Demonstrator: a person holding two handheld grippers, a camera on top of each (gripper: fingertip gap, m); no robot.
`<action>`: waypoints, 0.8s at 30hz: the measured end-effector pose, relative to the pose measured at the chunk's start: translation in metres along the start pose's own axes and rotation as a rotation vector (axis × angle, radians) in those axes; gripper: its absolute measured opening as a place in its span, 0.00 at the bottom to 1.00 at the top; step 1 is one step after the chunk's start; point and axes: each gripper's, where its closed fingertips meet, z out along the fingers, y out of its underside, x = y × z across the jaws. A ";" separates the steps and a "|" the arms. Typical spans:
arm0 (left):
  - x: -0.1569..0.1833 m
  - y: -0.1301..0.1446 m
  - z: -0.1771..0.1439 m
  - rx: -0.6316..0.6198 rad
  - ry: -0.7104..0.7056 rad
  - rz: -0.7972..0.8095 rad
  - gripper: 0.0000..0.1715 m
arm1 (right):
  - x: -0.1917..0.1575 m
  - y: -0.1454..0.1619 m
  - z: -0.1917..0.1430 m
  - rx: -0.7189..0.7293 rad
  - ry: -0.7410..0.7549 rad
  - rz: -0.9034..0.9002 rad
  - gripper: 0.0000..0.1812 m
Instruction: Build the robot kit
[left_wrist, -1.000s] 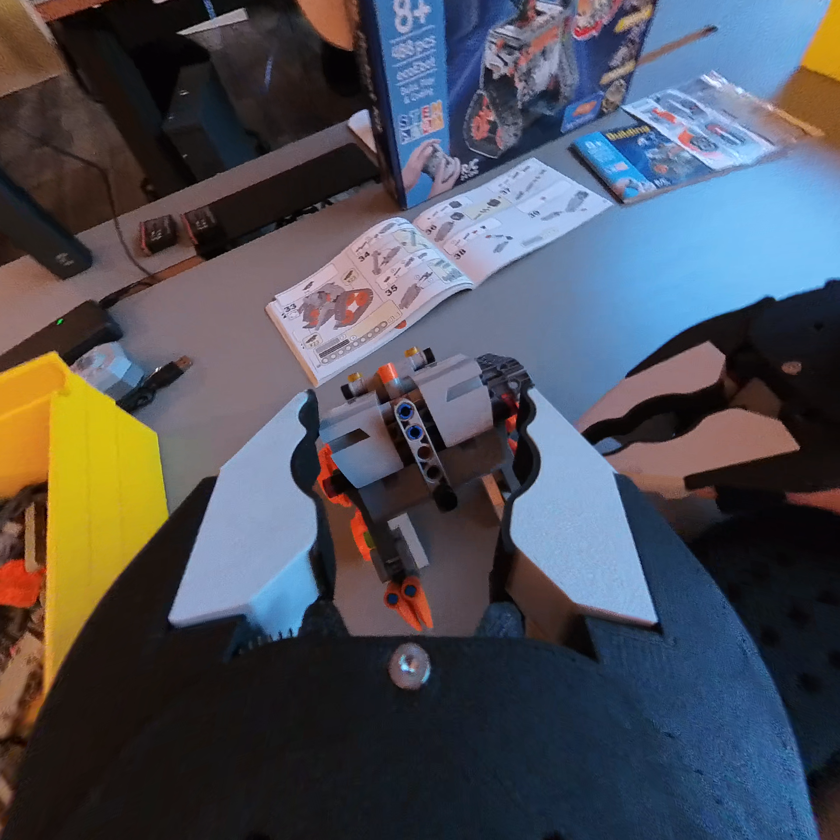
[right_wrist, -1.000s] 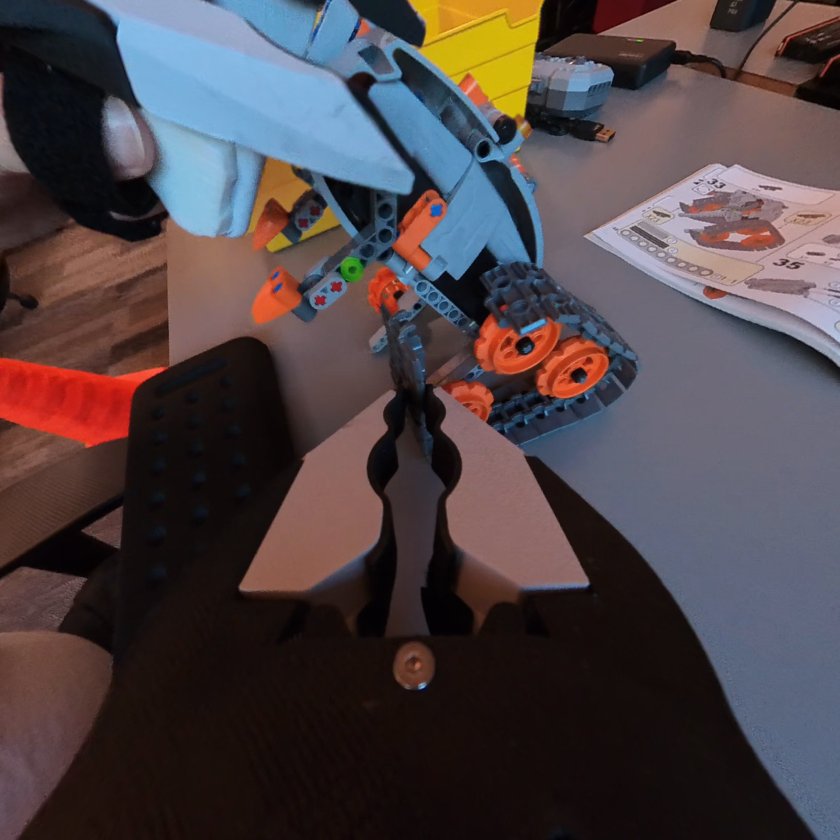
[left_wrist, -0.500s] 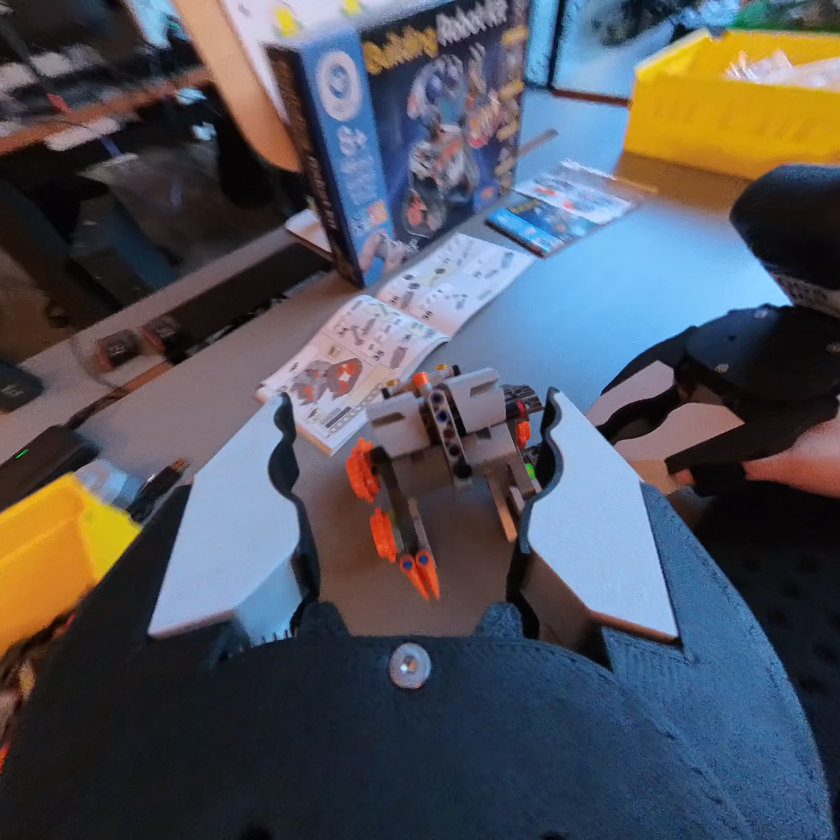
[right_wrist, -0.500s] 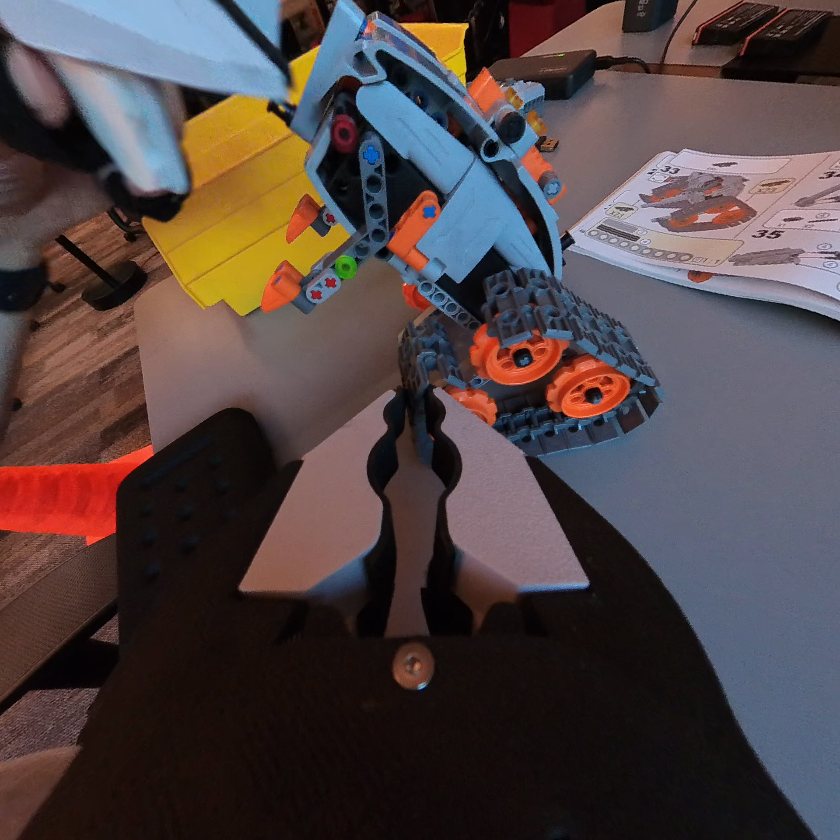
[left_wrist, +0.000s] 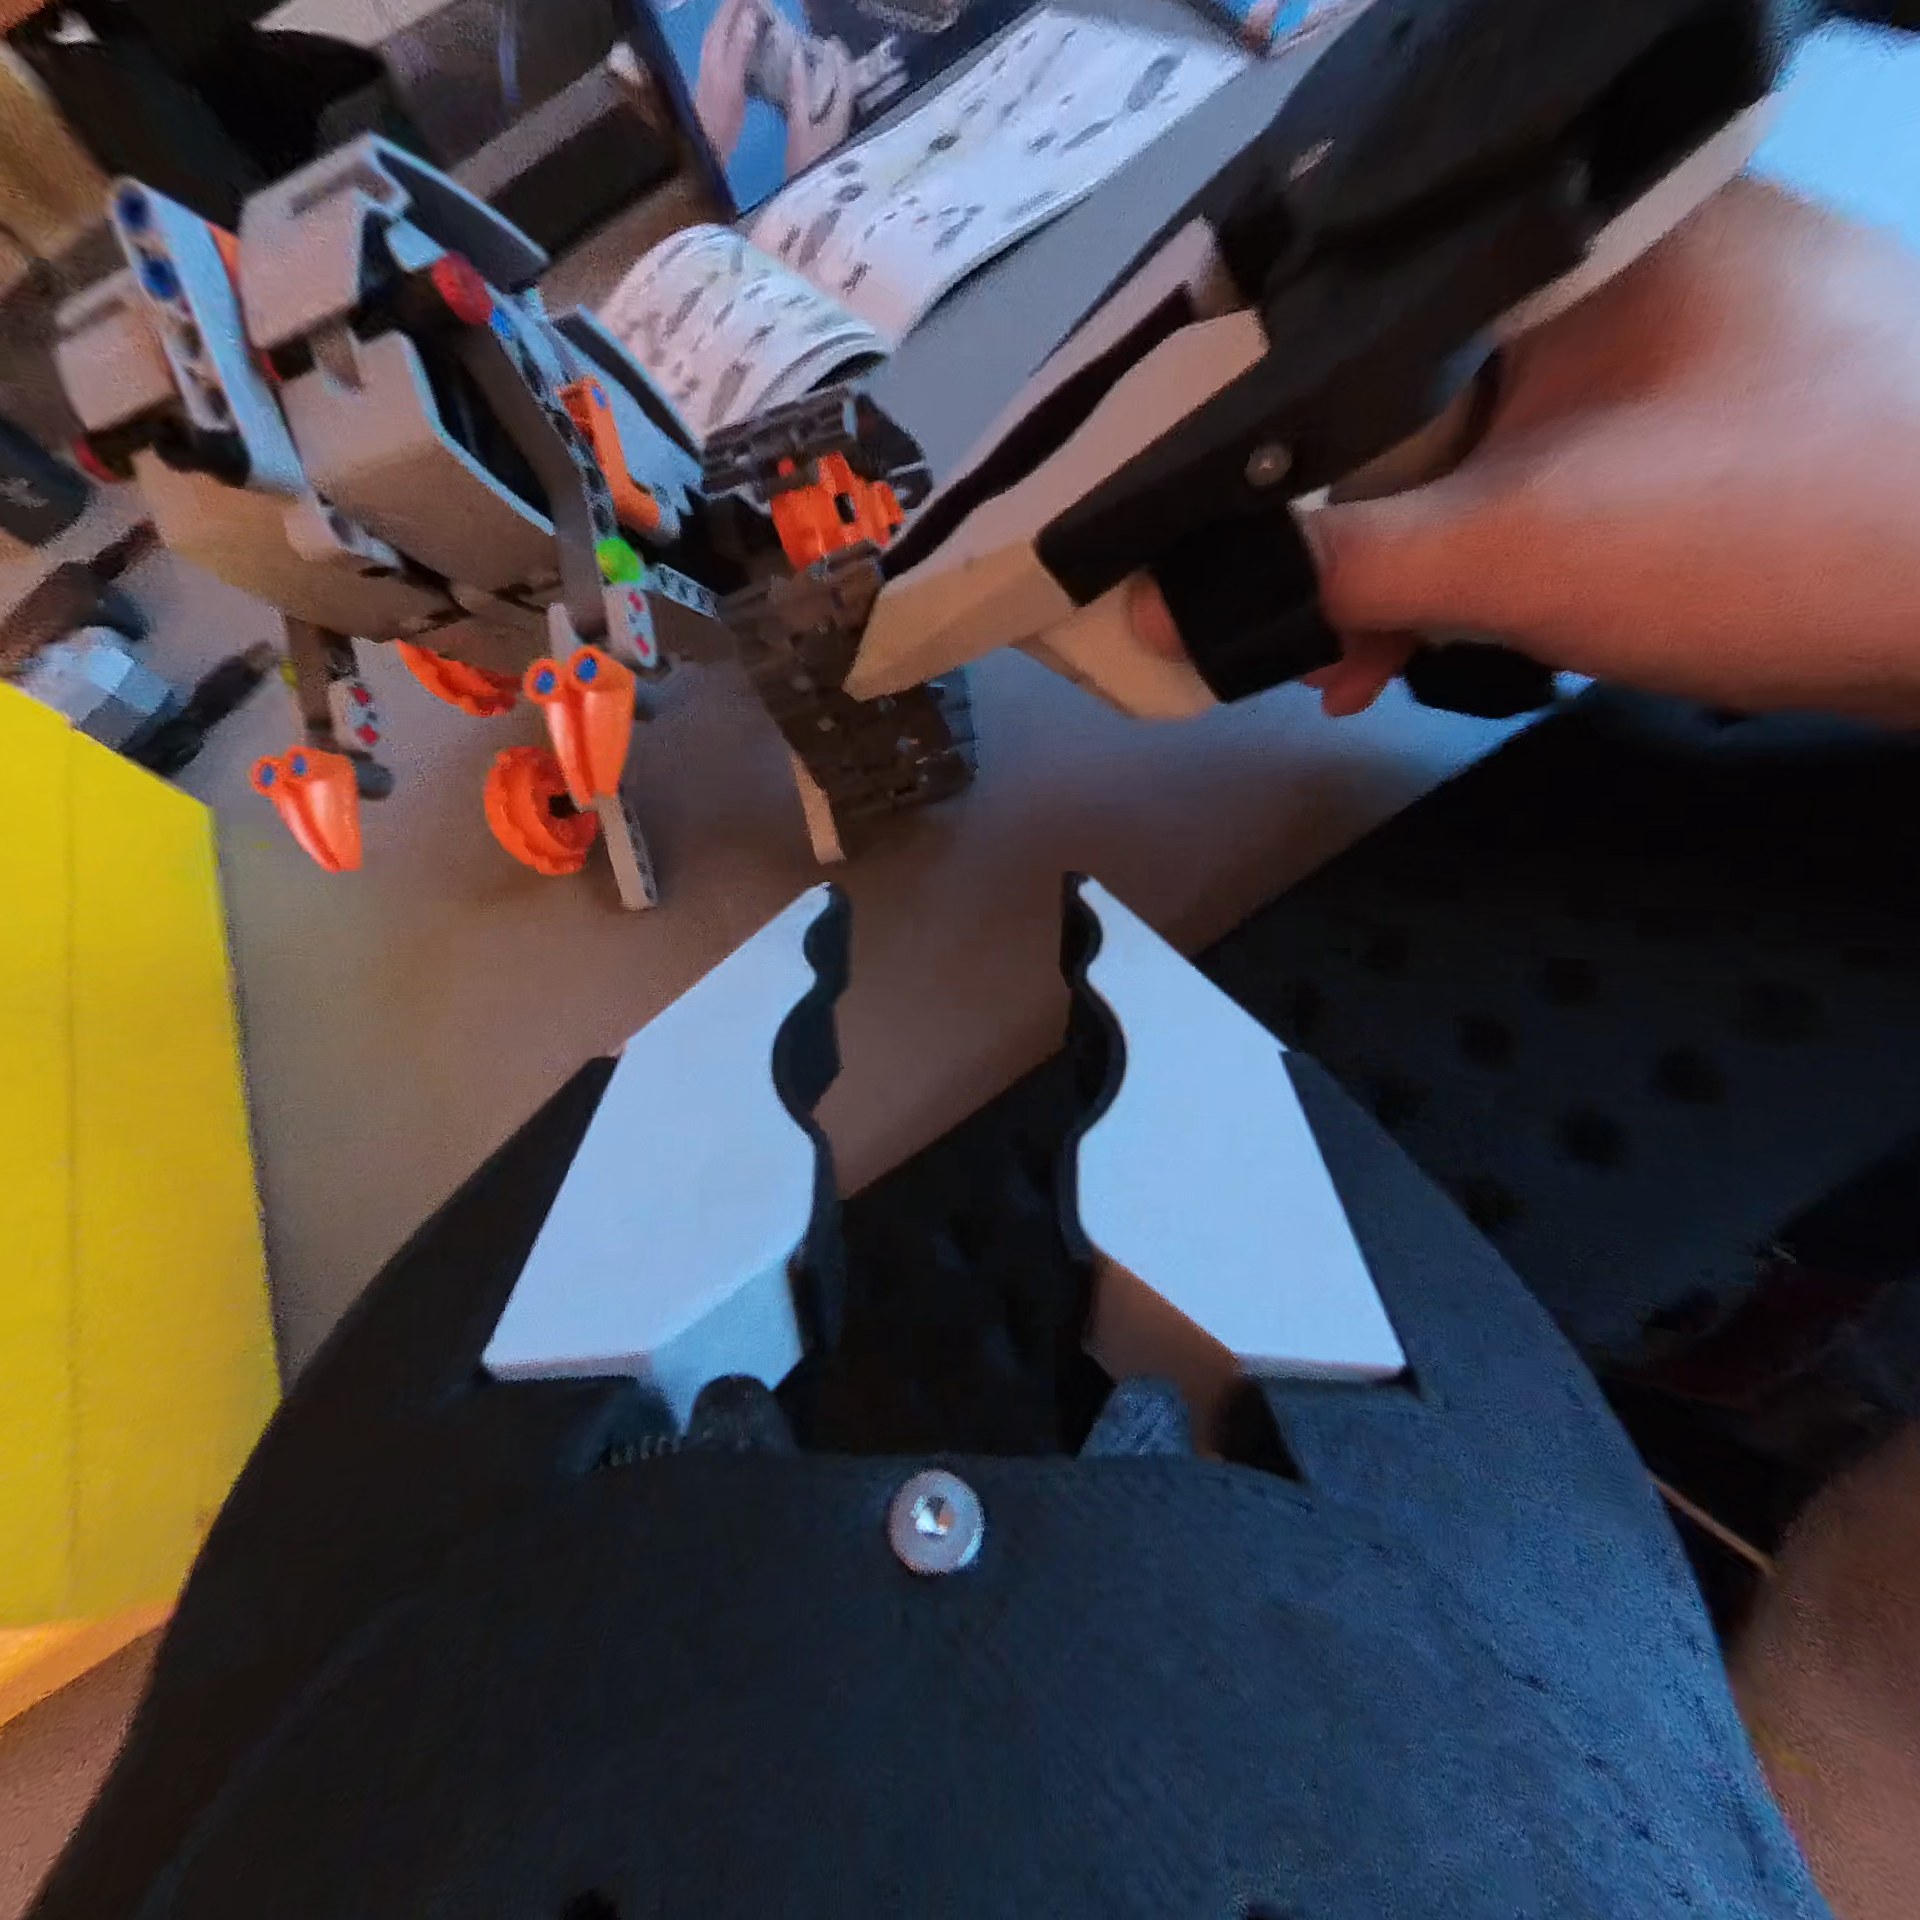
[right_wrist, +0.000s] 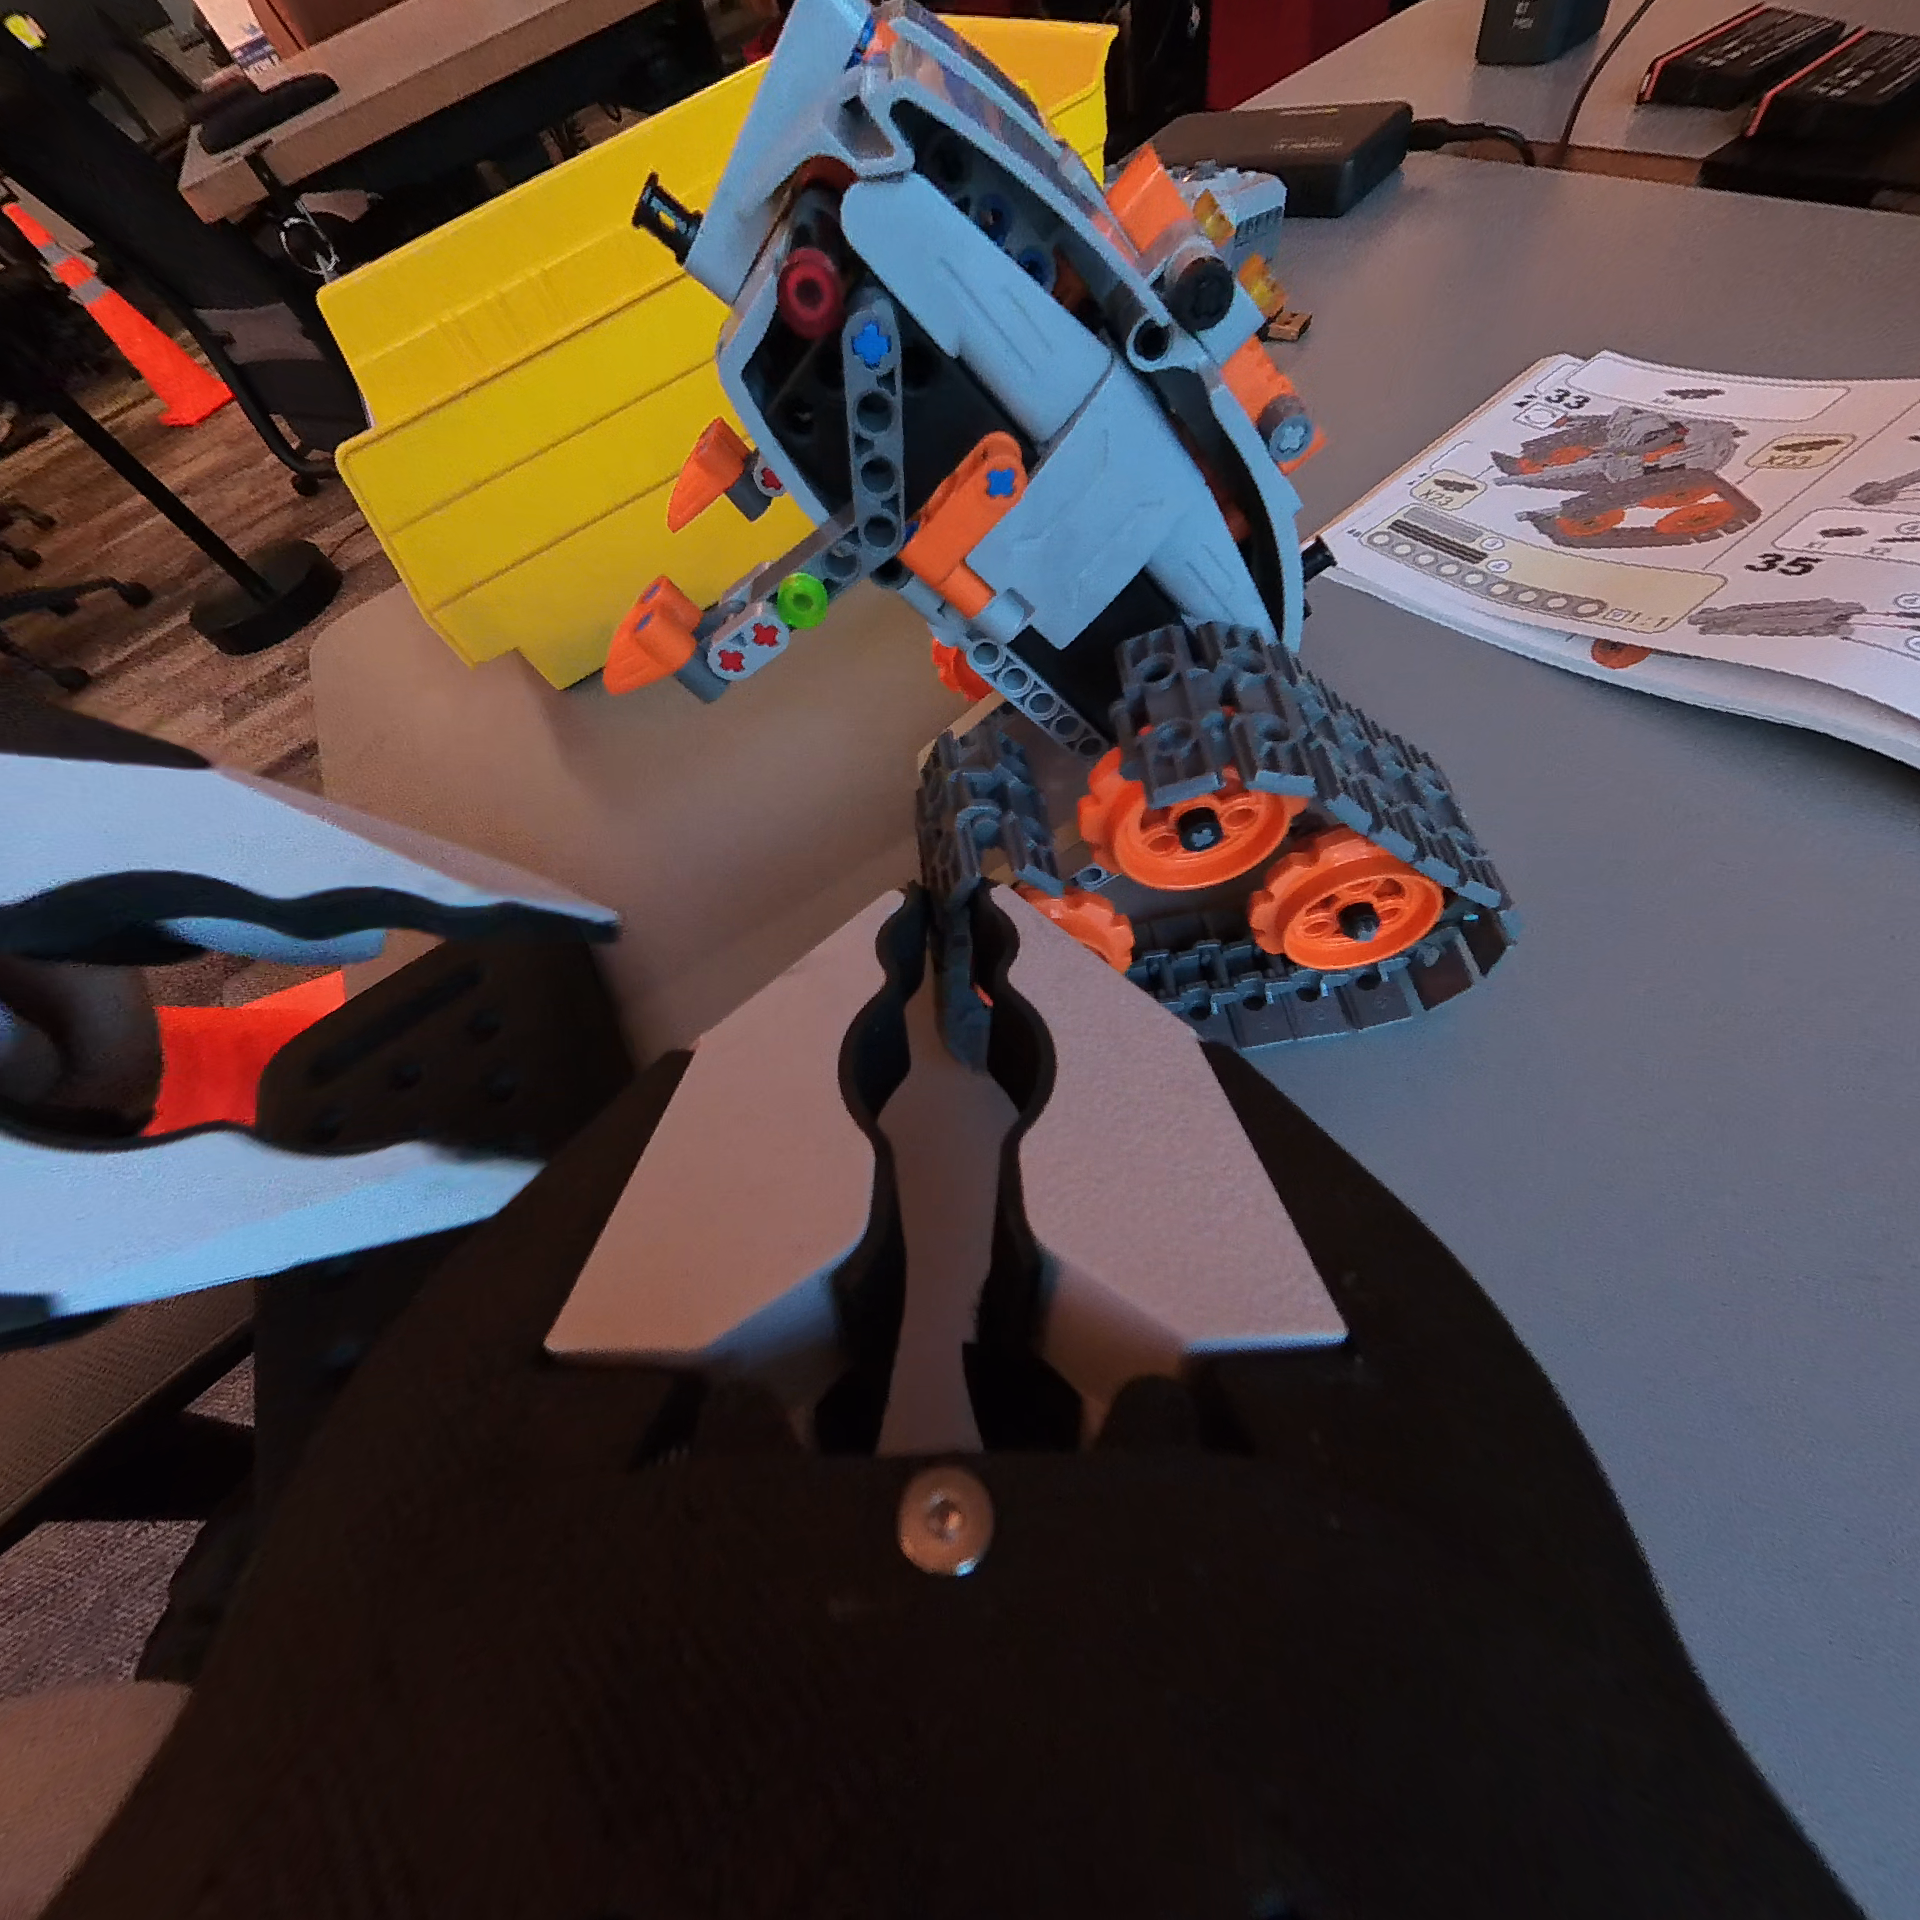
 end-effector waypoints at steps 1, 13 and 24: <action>-0.004 -0.001 0.007 -0.013 -0.044 0.011 0.26 | 0.000 0.000 0.000 -0.002 0.001 -0.004 0.04; -0.024 -0.003 0.061 -0.056 -0.141 -0.033 0.35 | 0.002 0.000 0.001 -0.013 0.007 -0.017 0.03; -0.028 -0.005 0.072 -0.056 -0.024 -0.126 0.23 | 0.000 0.004 -0.005 -0.039 -0.044 -0.040 0.09</action>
